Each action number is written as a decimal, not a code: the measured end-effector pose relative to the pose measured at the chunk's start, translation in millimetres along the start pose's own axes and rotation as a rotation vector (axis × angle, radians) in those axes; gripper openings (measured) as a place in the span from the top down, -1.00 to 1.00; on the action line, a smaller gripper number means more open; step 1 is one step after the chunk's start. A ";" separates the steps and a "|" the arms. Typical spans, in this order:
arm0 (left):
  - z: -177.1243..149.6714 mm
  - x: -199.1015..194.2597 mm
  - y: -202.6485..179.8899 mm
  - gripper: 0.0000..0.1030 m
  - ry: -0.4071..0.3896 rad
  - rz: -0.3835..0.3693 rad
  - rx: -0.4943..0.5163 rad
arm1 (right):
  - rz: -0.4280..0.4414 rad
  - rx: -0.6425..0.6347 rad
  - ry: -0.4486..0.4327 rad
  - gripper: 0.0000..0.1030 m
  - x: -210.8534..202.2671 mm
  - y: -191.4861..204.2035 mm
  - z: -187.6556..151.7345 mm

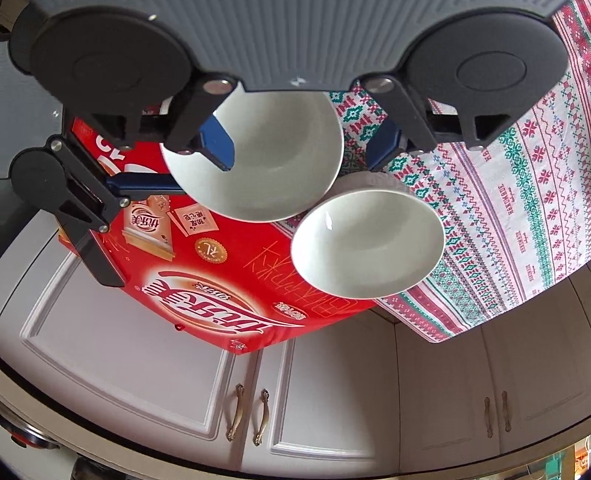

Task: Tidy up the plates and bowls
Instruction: 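Carry the gripped white bowl with the left tool over another white bowl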

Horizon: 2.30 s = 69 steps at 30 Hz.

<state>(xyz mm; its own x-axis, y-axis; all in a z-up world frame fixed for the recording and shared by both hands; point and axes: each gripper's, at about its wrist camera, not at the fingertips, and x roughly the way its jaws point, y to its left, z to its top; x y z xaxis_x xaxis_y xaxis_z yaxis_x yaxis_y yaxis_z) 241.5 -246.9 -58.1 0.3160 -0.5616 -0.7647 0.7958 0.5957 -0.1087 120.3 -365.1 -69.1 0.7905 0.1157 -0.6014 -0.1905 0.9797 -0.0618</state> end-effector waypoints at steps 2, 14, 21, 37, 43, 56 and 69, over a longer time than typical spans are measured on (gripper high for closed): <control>0.9 2.2 1.7 -0.30 0.008 -0.025 -0.012 | 0.003 0.000 -0.004 -0.92 -0.9 -0.4 0.2; 2.1 5.2 3.6 -0.13 0.026 -0.055 -0.026 | 0.012 0.000 -0.005 -0.79 -1.9 -3.8 0.4; 2.8 5.4 2.4 -0.13 0.031 -0.055 -0.020 | 0.020 0.005 0.009 -0.70 -2.2 -4.3 -1.8; 1.7 -3.3 -2.4 -0.12 0.027 -0.064 0.005 | 0.043 0.026 0.007 -0.64 -13.4 -6.4 -2.3; -1.2 -18.7 -7.1 -0.12 0.014 -0.066 0.003 | 0.047 0.013 0.008 -0.64 -26.2 -1.3 2.6; -25.2 -68.5 -12.2 -0.12 -0.015 -0.042 -0.020 | 0.103 -0.024 -0.003 -0.64 -64.4 26.9 16.5; -50.0 -122.7 4.6 -0.12 -0.081 0.019 -0.059 | 0.159 -0.083 -0.031 -0.64 -74.5 69.0 37.3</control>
<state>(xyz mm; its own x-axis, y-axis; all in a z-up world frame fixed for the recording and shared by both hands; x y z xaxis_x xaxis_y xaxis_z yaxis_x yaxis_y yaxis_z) 180.5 -146.6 3.4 0.3730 -0.5929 -0.7137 0.7585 0.6379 -0.1335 69.9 -300.0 1.1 0.7638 0.2748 -0.5840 -0.3615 0.9317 -0.0343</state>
